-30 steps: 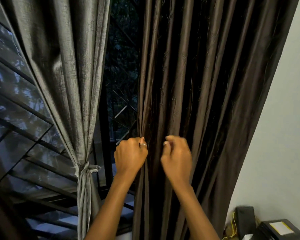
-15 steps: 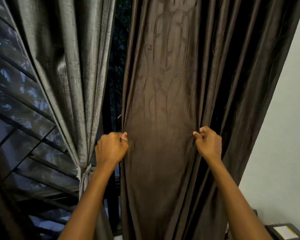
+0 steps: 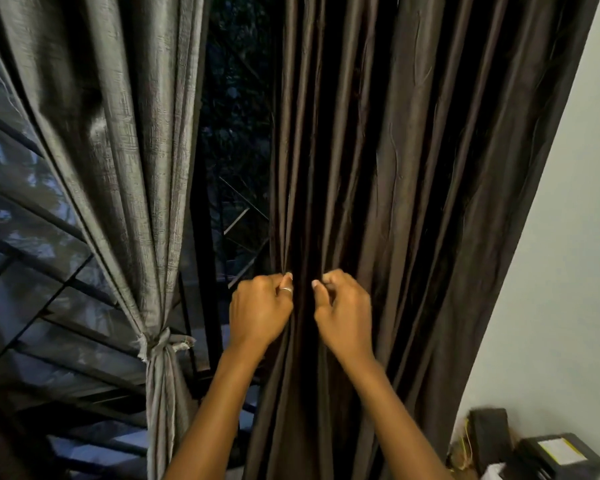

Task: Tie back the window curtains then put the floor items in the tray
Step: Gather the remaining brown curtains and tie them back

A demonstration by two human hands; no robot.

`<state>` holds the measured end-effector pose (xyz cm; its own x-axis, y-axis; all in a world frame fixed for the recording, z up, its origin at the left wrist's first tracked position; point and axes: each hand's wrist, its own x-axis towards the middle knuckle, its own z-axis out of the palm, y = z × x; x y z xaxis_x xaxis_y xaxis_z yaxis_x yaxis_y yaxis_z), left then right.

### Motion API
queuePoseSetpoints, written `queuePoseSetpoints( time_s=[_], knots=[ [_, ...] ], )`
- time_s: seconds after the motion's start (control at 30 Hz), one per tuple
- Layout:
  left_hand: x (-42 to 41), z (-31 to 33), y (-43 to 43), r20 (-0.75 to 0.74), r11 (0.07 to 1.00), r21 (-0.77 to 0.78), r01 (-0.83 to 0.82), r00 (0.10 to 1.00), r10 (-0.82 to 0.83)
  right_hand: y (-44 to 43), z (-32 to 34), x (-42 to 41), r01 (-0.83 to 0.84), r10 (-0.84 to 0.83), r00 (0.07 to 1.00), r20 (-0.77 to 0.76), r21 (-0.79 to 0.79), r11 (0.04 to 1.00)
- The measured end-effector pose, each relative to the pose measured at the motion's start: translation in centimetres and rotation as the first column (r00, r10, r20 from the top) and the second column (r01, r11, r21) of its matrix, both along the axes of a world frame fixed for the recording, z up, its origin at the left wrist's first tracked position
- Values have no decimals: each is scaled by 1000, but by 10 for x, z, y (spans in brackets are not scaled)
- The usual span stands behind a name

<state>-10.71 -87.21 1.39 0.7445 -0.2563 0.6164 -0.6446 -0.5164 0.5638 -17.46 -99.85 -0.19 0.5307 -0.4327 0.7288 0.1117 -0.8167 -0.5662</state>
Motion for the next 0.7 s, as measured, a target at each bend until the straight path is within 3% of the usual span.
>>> queuePoseSetpoints(
  time_s=[0.13,0.33,0.7],
  knots=[
    [0,-7,-3,-39,988,-112,107,993,-112,17,-4,7,-118,117,993,19,66,991],
    [-2,-8,2,-54,984,-128,128,989,-136,26,-10,13,-133,130,991,36,99,986],
    [-8,15,2,-8,996,43,82,997,-82,32,-16,15,-141,133,986,104,82,987]
  ],
)
